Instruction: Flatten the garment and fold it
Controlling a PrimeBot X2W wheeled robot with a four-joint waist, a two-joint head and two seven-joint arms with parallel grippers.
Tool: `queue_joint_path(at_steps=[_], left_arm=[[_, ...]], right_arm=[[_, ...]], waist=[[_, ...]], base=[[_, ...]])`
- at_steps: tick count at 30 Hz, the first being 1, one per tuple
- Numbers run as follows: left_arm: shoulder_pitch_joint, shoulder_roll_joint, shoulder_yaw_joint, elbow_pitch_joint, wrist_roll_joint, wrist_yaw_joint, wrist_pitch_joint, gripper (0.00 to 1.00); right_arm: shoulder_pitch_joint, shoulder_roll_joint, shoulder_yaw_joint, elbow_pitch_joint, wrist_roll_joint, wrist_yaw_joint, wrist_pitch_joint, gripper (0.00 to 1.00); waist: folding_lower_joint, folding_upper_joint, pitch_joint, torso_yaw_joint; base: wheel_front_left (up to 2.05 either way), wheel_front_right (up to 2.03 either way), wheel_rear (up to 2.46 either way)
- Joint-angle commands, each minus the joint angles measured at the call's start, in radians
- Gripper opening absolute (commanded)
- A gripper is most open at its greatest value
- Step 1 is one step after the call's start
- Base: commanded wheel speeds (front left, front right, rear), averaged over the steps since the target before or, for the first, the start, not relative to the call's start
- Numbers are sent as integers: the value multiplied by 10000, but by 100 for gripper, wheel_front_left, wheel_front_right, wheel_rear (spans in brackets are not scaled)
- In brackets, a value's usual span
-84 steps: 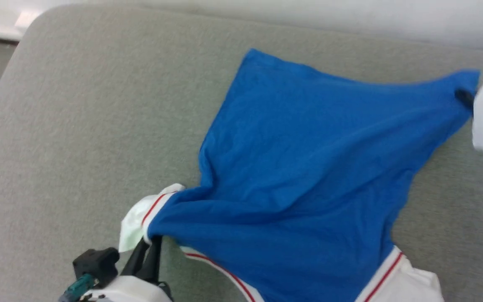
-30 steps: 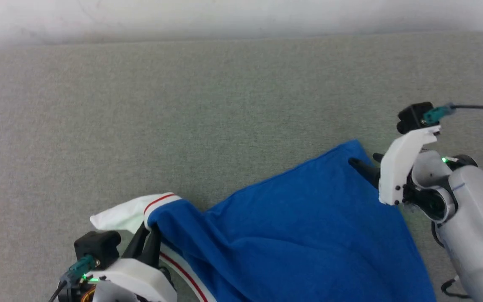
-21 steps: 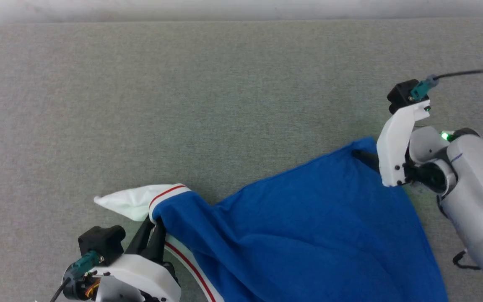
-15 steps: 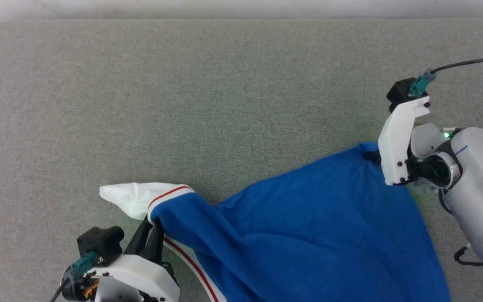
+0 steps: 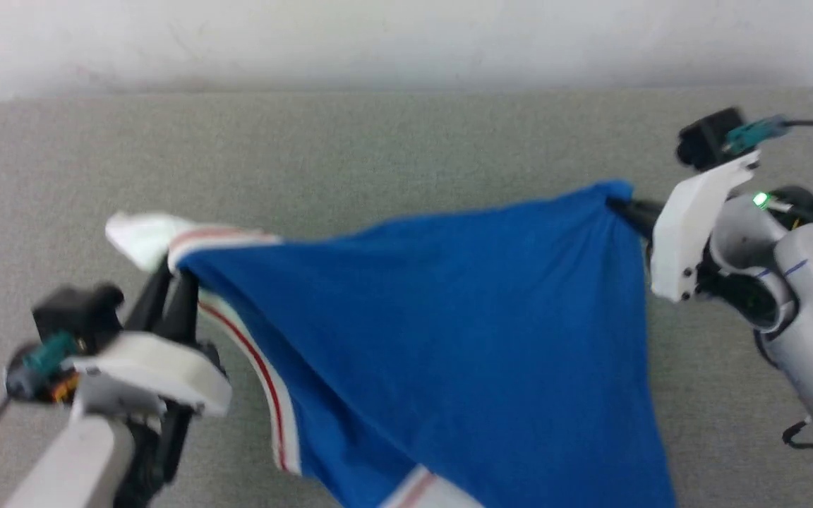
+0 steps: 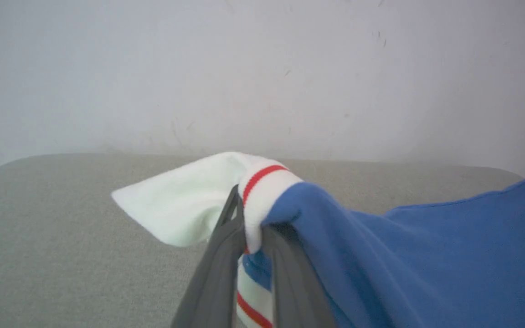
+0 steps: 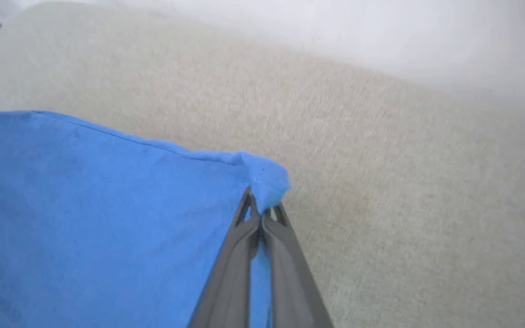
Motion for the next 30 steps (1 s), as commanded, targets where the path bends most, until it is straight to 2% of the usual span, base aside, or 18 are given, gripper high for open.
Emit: queue_joint_path(at_steps=[1, 4, 7, 13, 17, 24, 30], left_arm=[[-863, 120, 158, -108, 48, -199, 171, 0], [-1584, 245, 201, 28, 79, -334, 427, 0], [-2858, 371, 151, 457, 114, -673, 874, 0], [-5782, 218, -51, 2372, 381, -1380, 1218, 0], [-7988, 13, -125, 4003, 799, -1702, 980, 0], [-11543, -80, -77, 6159, 1565, -1998, 119, 0], [-12953, -229, -160, 7598, 1790, -2234, -447, 0]], right_arm=[[-66, -166, -402, -388, -53, 4, -478, 0], [-233, -270, -797, -615, -267, 4, -869, 0], [-566, -308, -1333, -759, -579, 4, -1137, 0], [-1828, -234, -2063, -568, -1264, 4, -1606, 0], [-3219, -146, -2470, -180, -1801, 4, -2316, 0], [-5786, 191, -2883, 709, -2638, 4, -4204, 0], [-6933, 413, -2389, 1657, -2840, 4, -5171, 0]], waist=[[-1, 1, -749, -380], [-1, 1, -904, -495], [-1, 1, -959, -635], [-1, 1, -291, -862], [-1, 1, 698, -986], [-1, 1, 2461, -1249], [-1, 1, 3297, -1214]], base=[[0, 0, 0], [0, 0, 0], [0, 0, 0], [0, 0, 0], [0, 0, 0], [0, 0, 0], [0, 0, 0]])
